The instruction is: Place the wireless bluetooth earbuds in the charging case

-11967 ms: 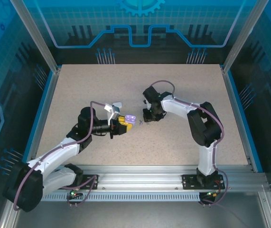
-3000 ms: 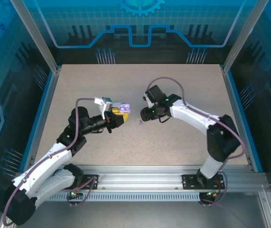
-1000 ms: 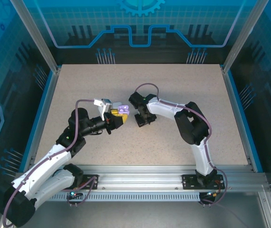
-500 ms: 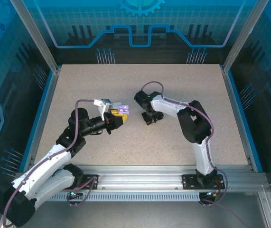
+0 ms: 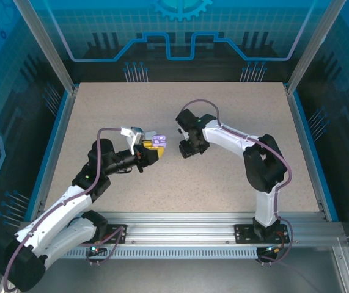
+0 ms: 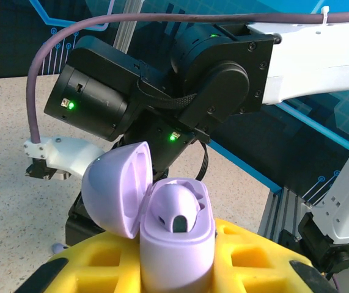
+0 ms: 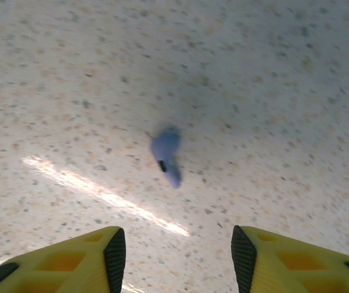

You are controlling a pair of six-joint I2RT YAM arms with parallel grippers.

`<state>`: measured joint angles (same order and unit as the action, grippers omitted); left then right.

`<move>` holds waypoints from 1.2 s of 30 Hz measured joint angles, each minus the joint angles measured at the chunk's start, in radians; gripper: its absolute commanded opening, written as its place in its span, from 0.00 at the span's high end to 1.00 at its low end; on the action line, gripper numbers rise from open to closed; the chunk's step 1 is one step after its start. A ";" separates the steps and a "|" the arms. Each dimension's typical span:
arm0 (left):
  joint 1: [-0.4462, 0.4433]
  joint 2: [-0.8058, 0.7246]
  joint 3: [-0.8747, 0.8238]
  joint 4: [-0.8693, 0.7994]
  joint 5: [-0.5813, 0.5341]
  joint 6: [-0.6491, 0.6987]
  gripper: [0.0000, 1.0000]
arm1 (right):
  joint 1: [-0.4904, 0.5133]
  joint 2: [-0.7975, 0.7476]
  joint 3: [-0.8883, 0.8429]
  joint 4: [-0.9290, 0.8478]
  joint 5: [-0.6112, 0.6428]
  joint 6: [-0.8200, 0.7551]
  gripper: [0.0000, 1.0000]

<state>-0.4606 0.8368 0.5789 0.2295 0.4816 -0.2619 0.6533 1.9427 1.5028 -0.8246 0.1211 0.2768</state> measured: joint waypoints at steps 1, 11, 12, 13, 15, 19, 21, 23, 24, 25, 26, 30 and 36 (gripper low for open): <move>0.000 0.000 0.000 0.000 0.000 0.000 0.85 | 0.000 0.010 0.010 -0.002 -0.018 -0.013 0.45; 0.000 0.000 0.000 0.000 0.000 0.000 0.85 | 0.000 0.170 0.127 -0.019 -0.069 -0.077 0.46; 0.000 0.000 0.000 0.000 0.000 0.000 0.85 | 0.000 0.180 0.136 -0.023 -0.066 -0.080 0.46; 0.000 0.000 0.000 0.000 0.000 0.000 0.85 | 0.000 0.190 0.143 -0.027 -0.061 -0.080 0.46; 0.000 0.000 0.000 0.000 0.000 0.000 0.85 | 0.000 0.197 0.145 -0.032 -0.055 -0.080 0.46; 0.000 0.000 0.000 0.000 0.000 0.000 0.85 | 0.000 0.207 0.154 -0.047 -0.051 -0.080 0.47; 0.000 0.000 0.000 0.000 0.000 0.000 0.85 | 0.000 0.214 0.159 -0.047 -0.051 -0.080 0.48; 0.000 0.000 0.000 0.000 0.000 0.000 0.85 | 0.000 0.223 0.162 -0.047 -0.051 -0.080 0.49; 0.000 0.000 0.000 0.000 0.000 0.000 0.85 | 0.000 0.228 0.162 -0.047 -0.051 -0.080 0.50; 0.000 0.000 0.000 0.000 0.000 0.000 0.85 | 0.000 0.232 0.162 -0.047 -0.051 -0.080 0.51; 0.000 0.000 0.000 0.000 0.000 0.000 0.85 | 0.000 0.238 0.164 -0.049 -0.050 -0.080 0.51; 0.000 0.000 0.000 0.000 0.000 0.000 0.85 | -0.001 0.254 0.187 -0.060 -0.043 -0.079 0.54; 0.000 0.000 0.000 0.000 -0.007 0.000 0.85 | -0.001 0.261 0.195 -0.069 -0.027 -0.077 0.57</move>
<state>-0.4606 0.8364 0.5789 0.2291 0.4744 -0.2619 0.6525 2.2040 1.6981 -0.8936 0.0940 0.2001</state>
